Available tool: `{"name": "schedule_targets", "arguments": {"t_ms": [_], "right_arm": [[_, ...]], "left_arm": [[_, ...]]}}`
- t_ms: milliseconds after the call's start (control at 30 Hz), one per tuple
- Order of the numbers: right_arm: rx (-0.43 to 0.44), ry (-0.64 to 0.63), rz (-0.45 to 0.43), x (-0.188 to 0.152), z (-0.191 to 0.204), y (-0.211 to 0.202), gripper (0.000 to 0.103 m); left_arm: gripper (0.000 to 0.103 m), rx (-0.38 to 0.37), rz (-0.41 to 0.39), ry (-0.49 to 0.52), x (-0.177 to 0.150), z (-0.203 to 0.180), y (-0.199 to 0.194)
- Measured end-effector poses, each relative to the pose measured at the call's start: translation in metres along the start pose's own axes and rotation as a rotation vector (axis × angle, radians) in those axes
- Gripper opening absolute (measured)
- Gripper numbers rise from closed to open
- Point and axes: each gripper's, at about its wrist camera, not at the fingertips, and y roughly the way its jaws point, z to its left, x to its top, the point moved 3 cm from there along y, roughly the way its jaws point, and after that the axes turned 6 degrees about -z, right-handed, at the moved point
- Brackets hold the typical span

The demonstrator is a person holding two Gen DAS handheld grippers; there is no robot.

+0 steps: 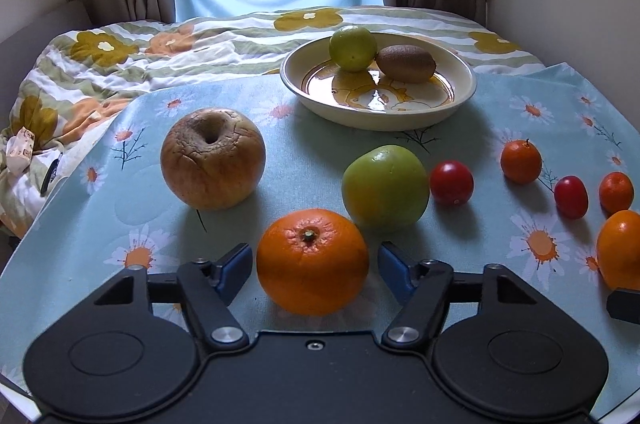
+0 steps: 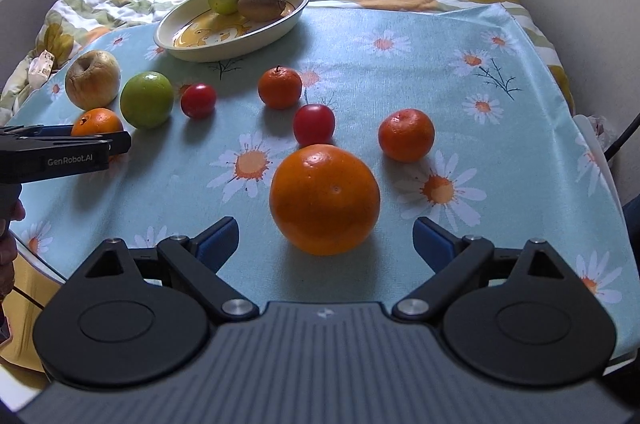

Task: Organize fruits
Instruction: 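Grasp an orange with the left tool while the right tool grasps the large orange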

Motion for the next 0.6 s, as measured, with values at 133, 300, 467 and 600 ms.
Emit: {"name": "schedule_targets", "arguments": {"t_ms": [133,300,467,600], "right_arm": [[0.004,0.003,-0.01,0.002,-0.002,0.0,0.103],[0.004,0.001,-0.009,0.004,-0.002,0.001,0.103],[0.01,0.015,-0.016,0.008,-0.001,0.002,0.103],[0.015,0.015,-0.019,0.012,0.002,0.005,0.098]], "left_arm": [[0.063,-0.002,0.013,-0.008,0.0,0.002,-0.001],[0.063,0.002,0.021,-0.001,-0.002,0.001,-0.005],[0.063,-0.018,0.037,-0.001,-0.006,0.004,-0.01],[0.063,-0.018,0.044,-0.006,-0.009,0.007,-0.014]]}}
